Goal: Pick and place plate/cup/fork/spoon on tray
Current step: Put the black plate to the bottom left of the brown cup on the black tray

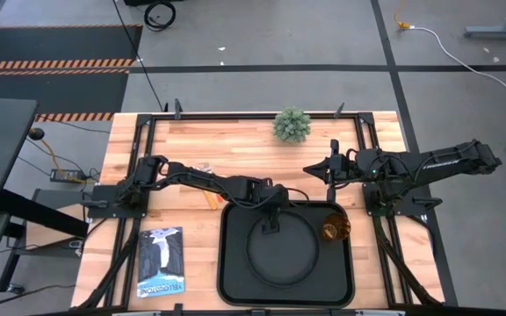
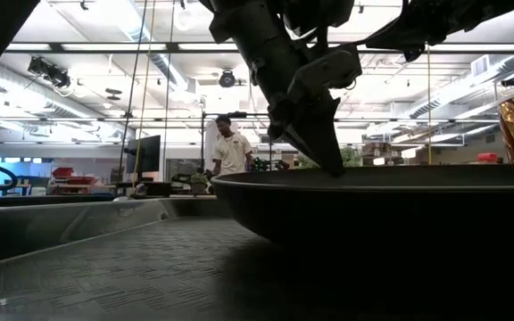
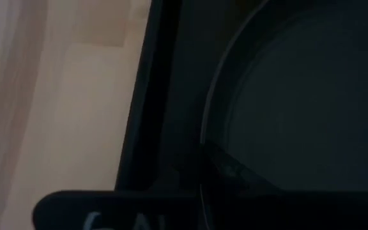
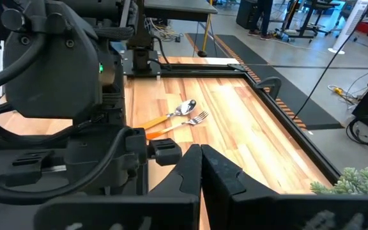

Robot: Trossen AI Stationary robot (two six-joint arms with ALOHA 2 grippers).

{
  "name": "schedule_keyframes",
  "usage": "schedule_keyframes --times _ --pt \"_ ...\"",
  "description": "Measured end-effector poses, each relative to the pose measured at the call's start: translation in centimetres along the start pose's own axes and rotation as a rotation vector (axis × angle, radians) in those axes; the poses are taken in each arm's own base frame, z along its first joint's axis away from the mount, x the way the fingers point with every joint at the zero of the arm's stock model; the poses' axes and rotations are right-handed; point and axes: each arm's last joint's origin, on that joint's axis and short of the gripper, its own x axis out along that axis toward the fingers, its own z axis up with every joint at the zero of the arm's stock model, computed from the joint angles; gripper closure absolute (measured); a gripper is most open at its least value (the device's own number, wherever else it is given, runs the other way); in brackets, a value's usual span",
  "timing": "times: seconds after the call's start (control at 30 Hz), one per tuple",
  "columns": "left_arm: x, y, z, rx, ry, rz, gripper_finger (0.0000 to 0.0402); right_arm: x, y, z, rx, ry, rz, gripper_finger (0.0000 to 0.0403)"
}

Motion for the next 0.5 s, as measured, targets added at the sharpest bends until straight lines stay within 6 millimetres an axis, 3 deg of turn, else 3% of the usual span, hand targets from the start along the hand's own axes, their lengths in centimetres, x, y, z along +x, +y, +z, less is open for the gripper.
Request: schedule_keyframes --times 0.5 --pt "-0.02 0.13 0.04 -0.123 0.0 0.001 0.0328 0.0 0.0 0.01 0.0 -0.001 0.0 0.0392"
